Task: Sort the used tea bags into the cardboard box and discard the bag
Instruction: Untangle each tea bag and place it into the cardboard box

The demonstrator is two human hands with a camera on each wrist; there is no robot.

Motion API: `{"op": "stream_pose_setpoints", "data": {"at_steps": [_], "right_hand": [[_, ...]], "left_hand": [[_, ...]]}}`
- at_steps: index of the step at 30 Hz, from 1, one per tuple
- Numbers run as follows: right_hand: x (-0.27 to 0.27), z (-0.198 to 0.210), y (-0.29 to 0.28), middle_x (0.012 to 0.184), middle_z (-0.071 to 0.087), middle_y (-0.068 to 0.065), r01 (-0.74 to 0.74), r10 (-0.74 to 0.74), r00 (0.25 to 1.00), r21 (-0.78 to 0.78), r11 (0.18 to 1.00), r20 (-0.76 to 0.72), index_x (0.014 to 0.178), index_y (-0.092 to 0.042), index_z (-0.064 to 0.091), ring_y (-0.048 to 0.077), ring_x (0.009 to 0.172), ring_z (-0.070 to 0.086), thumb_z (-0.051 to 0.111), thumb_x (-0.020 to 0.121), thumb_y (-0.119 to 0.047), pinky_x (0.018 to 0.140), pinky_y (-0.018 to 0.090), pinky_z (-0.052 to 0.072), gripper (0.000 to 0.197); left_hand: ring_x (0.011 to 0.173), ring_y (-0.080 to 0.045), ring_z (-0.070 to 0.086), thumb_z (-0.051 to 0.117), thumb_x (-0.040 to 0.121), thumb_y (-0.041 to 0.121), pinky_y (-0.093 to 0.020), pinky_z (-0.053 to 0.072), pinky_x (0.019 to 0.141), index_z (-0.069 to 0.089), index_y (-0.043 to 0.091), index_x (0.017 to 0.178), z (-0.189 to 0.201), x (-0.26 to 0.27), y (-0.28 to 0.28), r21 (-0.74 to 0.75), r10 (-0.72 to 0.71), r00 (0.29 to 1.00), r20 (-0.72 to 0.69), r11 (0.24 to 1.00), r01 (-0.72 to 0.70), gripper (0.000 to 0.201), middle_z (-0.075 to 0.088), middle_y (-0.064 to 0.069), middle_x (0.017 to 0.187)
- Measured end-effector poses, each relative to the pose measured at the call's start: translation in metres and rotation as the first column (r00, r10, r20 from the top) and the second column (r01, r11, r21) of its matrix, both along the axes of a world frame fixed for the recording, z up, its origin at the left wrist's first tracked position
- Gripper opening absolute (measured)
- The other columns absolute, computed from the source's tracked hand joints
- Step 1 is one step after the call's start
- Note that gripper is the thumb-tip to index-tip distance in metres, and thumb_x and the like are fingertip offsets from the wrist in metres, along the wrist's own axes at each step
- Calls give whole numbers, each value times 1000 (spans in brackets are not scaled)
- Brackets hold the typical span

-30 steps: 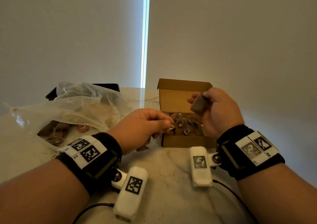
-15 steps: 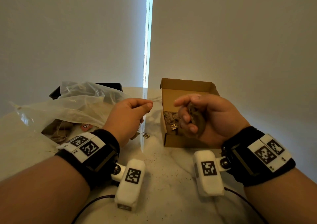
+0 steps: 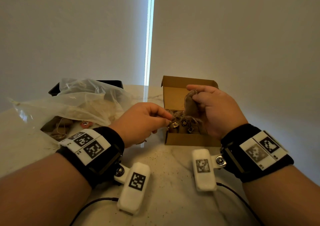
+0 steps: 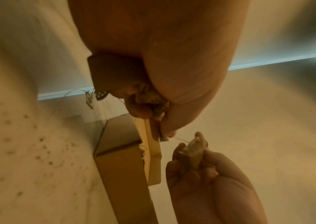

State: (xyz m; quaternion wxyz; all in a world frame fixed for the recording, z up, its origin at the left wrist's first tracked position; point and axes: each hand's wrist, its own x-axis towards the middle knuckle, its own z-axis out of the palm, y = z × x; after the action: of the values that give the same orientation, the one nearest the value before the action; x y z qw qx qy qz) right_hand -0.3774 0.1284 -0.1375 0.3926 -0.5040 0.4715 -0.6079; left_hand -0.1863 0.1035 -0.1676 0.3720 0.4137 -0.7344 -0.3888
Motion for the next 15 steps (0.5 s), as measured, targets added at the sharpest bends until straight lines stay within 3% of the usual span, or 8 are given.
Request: {"op": "stream_pose_setpoints", "data": {"at_steps": [2, 4, 8, 11, 15], "right_hand": [[-2, -1, 0, 99, 73, 7, 44, -44, 997, 5, 999, -64, 103, -21, 73, 24, 91, 71, 56, 97, -8, 70, 35, 59, 22], [-3, -2, 0, 97, 74, 4, 57, -57, 992, -5, 998, -116, 100, -23, 73, 19, 87, 72, 59, 96, -10, 66, 30, 60, 19], [-2, -4, -1, 93, 76, -3, 92, -100, 964, -44, 995, -245, 100, -26, 72, 11, 82, 73, 64, 94, -13, 60, 20, 54, 16], [-3, -6, -2, 93, 75, -6, 114, -126, 942, -58, 992, -311, 98, -28, 72, 11, 86, 71, 66, 93, -16, 61, 20, 52, 14], [0, -5, 1, 94, 76, -3, 46, -48, 934, -16, 999, -355, 99, -25, 72, 16, 89, 72, 68, 92, -17, 75, 32, 60, 12]], "left_hand": [[43, 6, 50, 67, 94, 14, -9, 40, 43, 73, 21, 99, 1, -2, 2, -1, -73, 997, 21, 997, 73, 11, 60, 19, 53], [49, 6, 54, 67, 93, 14, -8, 42, 48, 72, 23, 101, 1, -4, 3, -3, -116, 993, 34, 993, 116, 13, 61, 17, 56], [56, 7, 57, 68, 93, 22, -9, 46, 57, 72, 28, 91, 1, -4, 1, -41, -104, 988, 117, 993, 109, 8, 63, 24, 61], [50, 9, 55, 65, 95, 22, -7, 42, 49, 70, 24, 91, 2, -4, 4, -43, -74, 994, 77, 996, 78, 7, 61, 27, 58], [40, -2, 46, 64, 95, 25, -18, 39, 39, 71, 20, 96, 5, -4, 5, 19, -5, 993, -114, 1000, 8, 8, 59, 6, 60]]}}
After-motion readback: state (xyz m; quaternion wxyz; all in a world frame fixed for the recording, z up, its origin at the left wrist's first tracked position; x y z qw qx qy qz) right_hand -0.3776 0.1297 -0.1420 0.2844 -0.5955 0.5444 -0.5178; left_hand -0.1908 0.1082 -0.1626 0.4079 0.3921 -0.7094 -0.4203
